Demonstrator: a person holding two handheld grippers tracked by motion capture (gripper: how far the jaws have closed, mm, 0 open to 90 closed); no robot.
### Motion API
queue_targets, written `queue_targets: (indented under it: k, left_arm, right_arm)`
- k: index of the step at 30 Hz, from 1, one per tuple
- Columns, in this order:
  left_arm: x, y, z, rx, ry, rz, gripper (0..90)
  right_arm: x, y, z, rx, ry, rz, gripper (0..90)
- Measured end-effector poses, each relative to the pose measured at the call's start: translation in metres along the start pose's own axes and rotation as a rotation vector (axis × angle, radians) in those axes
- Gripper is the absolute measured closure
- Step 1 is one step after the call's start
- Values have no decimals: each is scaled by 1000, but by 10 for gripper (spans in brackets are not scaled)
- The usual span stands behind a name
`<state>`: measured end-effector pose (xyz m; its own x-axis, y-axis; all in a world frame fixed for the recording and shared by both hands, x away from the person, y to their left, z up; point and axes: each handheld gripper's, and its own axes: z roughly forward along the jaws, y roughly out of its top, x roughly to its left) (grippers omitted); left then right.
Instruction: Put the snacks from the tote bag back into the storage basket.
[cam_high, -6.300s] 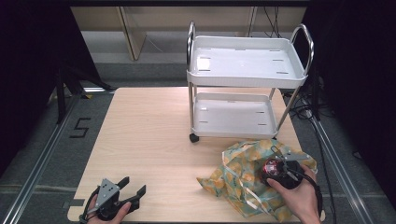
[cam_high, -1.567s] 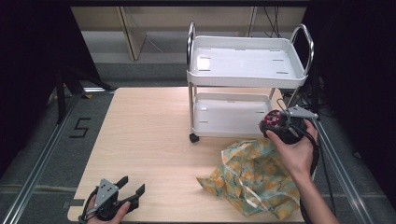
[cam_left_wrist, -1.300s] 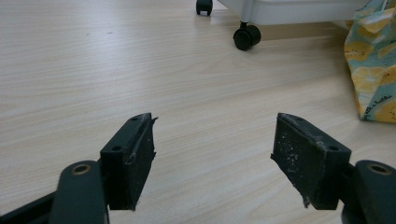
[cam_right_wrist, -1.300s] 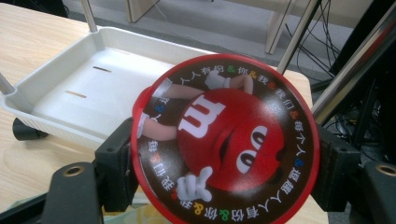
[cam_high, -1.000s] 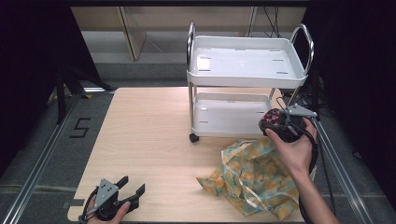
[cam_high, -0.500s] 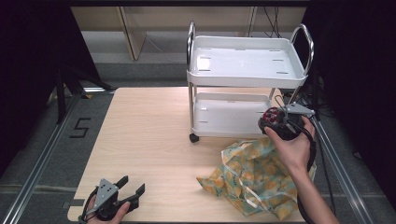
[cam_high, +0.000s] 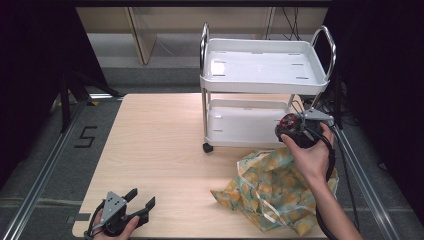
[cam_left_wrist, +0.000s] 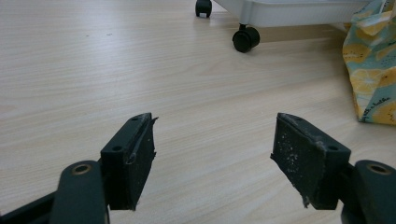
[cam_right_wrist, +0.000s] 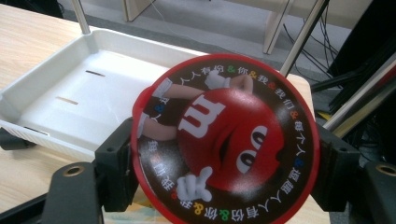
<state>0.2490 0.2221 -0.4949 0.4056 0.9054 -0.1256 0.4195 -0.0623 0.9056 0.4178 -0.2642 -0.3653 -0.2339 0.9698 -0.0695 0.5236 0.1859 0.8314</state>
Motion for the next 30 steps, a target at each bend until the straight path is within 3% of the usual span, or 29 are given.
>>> queue_targets:
  k: [11, 15, 16, 21, 27, 30]
  left_arm:
    - [0, 0, 0, 0, -1, 0, 290]
    - [0, 0, 0, -2, 0, -1, 290]
    - [0, 0, 0, -3, -1, -2, 290]
    - [-1, 0, 0, -12, -4, -10, 291]
    - [0, 0, 0, -14, -4, -3, 291]
    - [0, 0, 0, -9, -4, -3, 292]
  right_arm:
    - [1, 1, 6, -17, -20, -4, 266]
    - [-1, 2, 7, -3, -19, -43, 266]
    - [1, 2, 7, 8, -18, -23, 266]
    - [2, 2, 10, 15, -20, -14, 266]
    - [0, 2, 12, 16, -23, -21, 266]
    - [0, 1, 14, -12, -31, -16, 266]
